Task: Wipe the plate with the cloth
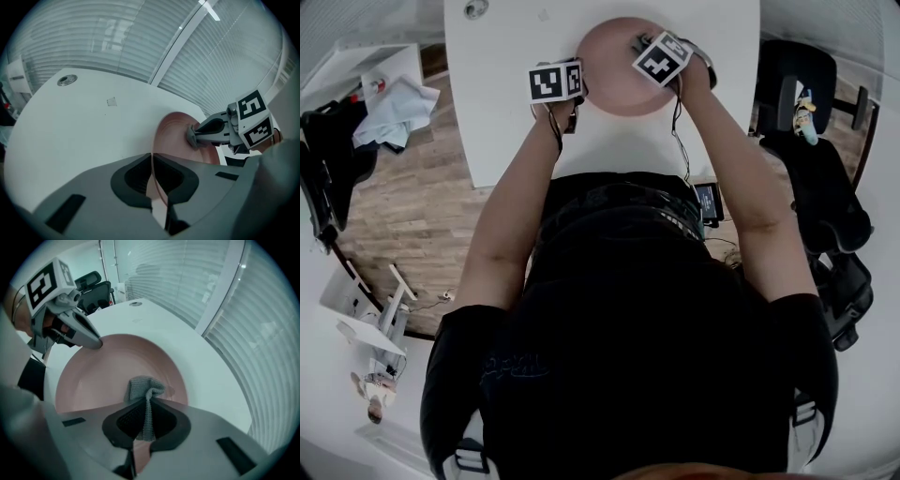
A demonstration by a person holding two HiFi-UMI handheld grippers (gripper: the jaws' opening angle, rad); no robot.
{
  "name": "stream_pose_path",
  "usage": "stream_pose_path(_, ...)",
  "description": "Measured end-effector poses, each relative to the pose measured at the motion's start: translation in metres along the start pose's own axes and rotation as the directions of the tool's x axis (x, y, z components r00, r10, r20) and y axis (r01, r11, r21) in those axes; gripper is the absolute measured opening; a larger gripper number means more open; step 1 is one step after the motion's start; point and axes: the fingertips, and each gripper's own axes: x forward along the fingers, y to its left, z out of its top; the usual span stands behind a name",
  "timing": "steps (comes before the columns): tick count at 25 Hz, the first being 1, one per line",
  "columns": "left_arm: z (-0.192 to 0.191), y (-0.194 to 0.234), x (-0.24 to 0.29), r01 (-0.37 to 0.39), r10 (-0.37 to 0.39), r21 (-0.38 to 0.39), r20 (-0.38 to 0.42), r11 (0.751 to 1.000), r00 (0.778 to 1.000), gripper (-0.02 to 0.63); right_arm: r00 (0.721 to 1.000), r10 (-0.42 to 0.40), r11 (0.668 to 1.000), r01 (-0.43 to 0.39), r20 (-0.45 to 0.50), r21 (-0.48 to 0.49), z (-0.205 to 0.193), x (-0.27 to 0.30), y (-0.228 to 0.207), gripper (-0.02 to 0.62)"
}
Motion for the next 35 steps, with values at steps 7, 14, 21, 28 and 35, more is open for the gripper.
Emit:
stream_pose_path(7,0.0,0.0,0.001,0.001,0.0,-0.039,0.019,0.999,1.0,0.026,0.99,0.047,0.998,-0.039,0.135,-0.058,0.055,0.006,0.03,0.034)
stream_pose_path(14,-0.001,0.001,0.003,0.003,0.001,-0.089,0.047,0.996,0.999,0.026,0.965,0.188,0.973,-0.157,0.185,-0.169,0.076,0.006,0.09,0.034)
stream_pose_path(21,-0.003,0.005,0.007,-0.001,0.006,-0.12,0.045,0.993,0.999,0.037,0.914,0.392,0.903,-0.359,0.11,-0.234,0.049,0.0,0.164,0.034)
stream_pose_path(28,0.0,-0.002,0.006,-0.024,0.026,-0.051,0.041,0.998,0.999,0.031,0.914,0.404,0.88,-0.399,-0.039,-0.259,-0.001,-0.009,0.167,0.034)
stream_pose_path(35,0.001,-0.002,0.006,-0.034,0.035,-0.025,0.034,0.999,0.999,0.029,0.927,0.336,0.906,-0.367,-0.166,-0.214,-0.058,-0.014,0.136,0.034)
